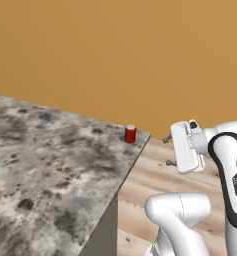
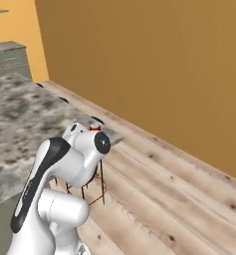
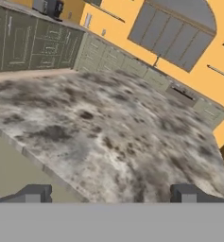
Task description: Four empty soda cans are scattered around the kitchen. Gather all the cans and cluster them next to the stove for recycling.
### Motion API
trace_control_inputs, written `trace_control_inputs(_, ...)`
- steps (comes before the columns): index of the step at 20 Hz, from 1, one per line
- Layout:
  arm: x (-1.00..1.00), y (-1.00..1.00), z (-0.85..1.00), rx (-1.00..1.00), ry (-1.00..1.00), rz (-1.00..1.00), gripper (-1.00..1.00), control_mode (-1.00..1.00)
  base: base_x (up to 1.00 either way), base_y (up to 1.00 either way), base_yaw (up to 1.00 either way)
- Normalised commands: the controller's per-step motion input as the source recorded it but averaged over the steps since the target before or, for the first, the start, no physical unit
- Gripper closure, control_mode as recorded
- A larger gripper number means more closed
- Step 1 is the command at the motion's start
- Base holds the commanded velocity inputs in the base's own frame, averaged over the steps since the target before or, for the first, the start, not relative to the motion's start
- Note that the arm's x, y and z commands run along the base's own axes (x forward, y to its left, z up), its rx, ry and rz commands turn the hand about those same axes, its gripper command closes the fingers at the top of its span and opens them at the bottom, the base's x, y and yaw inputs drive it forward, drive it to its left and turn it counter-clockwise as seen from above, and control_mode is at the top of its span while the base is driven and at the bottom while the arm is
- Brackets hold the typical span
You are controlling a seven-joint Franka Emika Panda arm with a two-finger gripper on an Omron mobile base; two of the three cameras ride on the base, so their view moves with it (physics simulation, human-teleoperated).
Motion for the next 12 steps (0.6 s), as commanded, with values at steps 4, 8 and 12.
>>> trace_control_inputs(4, 0.00, 0.00, 0.00, 0.00, 0.00, 0.00, -1.00, 1.00, 0.25, -0.07, 0.40)
trace_control_inputs(8, 0.00, 0.00, 0.00, 0.00, 0.00, 0.00, -1.00, 1.00, 0.25, -0.07, 0.40)
trace_control_inputs(12, 0.00, 0.00, 0.00, 0.00, 0.00, 0.00, -1.00, 1.00, 0.26, -0.06, 0.41)
